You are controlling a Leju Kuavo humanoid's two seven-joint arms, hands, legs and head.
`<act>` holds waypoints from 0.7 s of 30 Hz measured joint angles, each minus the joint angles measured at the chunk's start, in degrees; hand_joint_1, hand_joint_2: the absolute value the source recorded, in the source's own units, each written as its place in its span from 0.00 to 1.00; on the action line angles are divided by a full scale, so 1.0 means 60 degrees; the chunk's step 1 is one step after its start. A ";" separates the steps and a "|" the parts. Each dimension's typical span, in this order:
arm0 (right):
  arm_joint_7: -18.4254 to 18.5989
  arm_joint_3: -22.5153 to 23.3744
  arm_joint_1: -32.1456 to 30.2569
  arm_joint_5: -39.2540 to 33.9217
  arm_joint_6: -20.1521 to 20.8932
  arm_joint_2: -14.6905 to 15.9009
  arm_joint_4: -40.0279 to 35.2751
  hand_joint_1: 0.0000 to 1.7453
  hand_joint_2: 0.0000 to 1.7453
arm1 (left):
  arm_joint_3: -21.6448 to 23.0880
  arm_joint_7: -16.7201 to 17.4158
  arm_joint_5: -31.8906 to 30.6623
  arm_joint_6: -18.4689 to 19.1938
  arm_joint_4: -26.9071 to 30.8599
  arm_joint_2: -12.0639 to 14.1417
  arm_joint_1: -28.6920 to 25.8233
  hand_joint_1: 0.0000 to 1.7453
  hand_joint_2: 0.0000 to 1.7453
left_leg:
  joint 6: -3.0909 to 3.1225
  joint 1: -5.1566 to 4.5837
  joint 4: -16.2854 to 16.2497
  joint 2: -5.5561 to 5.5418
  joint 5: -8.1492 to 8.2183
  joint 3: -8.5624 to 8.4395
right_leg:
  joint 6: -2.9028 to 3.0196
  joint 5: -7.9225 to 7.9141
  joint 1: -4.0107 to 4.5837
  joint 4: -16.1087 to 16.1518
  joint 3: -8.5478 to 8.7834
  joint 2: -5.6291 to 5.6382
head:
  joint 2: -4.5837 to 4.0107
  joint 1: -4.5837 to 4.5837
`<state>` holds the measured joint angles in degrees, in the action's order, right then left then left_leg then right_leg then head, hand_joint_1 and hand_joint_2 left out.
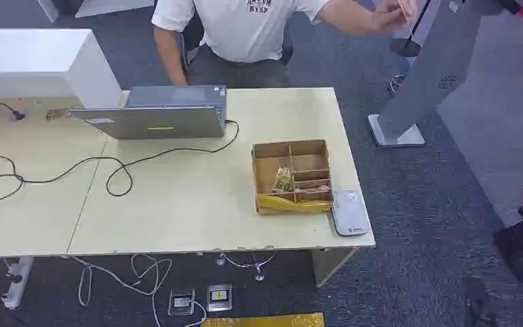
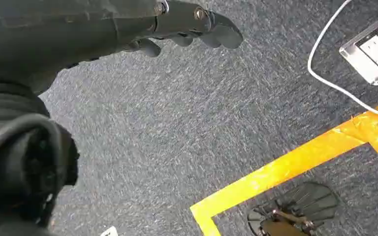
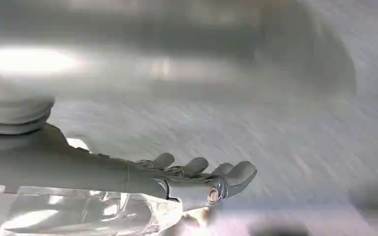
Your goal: Pass the card to the sensor for recognition and then transmit it.
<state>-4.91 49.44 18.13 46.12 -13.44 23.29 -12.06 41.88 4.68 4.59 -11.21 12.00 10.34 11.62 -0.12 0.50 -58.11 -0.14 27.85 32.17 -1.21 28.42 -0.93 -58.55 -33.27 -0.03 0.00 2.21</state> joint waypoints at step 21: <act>-0.1538 -0.4832 0.3512 -0.0124 -0.0937 0.2460 -0.4687 0.00 1.00 | 0.0004 -0.0863 -0.0834 -0.0032 0.0007 -0.0142 0.0373 0.00 0.00 | 0.0024 -0.0006 -0.0001 -0.0029 -0.0025 0.0017 | -0.0019 -0.0013 -0.0008 -0.0021 0.0014 -0.0043 | 0.0000 0.0011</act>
<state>-14.14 20.45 39.20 45.38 -19.06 38.05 -40.18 41.90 -0.50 -0.42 -11.41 12.04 9.49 13.86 0.03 0.46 -58.12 -0.31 27.70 32.27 -1.32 28.34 -0.98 -58.67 -33.18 -0.29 0.00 2.27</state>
